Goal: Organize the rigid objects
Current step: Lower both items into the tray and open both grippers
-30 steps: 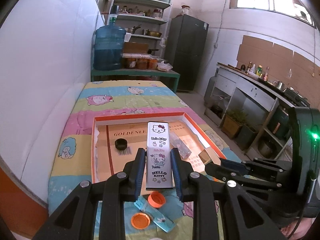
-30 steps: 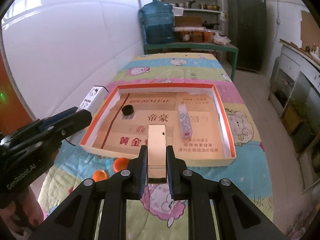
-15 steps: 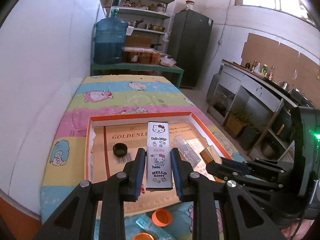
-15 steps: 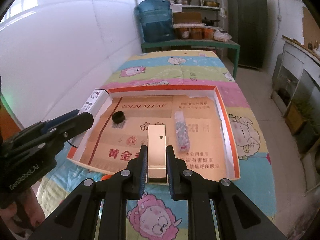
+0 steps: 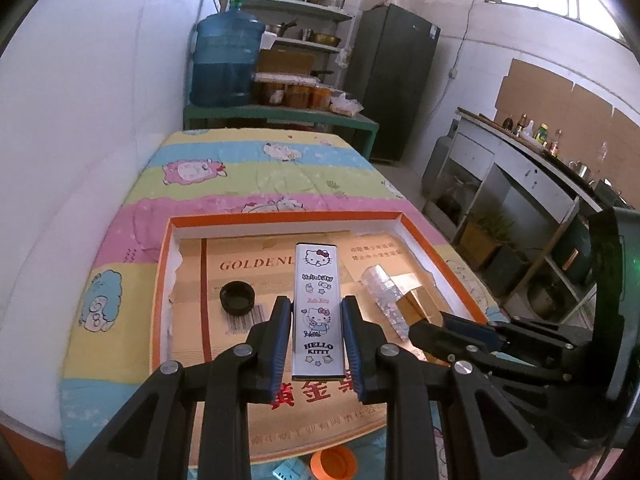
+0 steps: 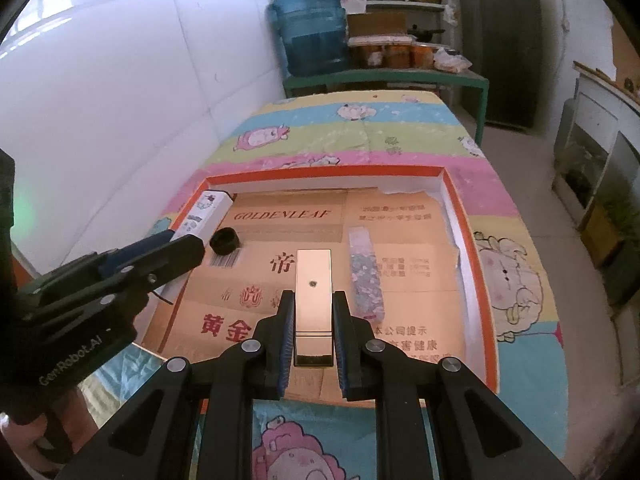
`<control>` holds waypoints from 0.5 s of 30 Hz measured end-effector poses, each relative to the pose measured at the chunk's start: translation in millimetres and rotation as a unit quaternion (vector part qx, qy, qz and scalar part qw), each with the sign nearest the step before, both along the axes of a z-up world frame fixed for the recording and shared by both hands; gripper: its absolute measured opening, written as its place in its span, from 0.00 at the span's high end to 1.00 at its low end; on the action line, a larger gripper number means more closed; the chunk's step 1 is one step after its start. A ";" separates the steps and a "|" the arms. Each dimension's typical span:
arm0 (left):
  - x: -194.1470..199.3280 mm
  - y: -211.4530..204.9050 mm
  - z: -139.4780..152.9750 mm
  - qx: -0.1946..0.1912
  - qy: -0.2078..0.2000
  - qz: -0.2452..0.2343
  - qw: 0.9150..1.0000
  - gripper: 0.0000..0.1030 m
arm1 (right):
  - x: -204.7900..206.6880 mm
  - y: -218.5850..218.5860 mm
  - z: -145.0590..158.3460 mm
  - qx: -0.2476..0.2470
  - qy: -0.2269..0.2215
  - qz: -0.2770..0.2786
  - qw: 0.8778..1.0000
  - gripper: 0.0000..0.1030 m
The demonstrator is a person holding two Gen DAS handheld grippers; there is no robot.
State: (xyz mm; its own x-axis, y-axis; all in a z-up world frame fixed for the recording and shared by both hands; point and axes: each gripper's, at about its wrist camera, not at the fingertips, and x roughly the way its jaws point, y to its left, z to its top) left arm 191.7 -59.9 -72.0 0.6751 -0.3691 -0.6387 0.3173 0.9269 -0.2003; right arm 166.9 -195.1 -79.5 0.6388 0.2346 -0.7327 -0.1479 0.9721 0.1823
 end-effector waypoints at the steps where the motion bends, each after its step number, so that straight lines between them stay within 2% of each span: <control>1: 1.8 -1.0 -1.1 0.001 0.001 -0.001 1.000 0.74 | 2.0 0.5 -2.0 0.002 0.002 0.001 1.000 0.83; 15: 20.7 -8.5 -27.9 0.013 0.040 -0.004 0.999 0.74 | 21.5 7.8 -29.4 0.005 0.031 0.017 0.999 0.83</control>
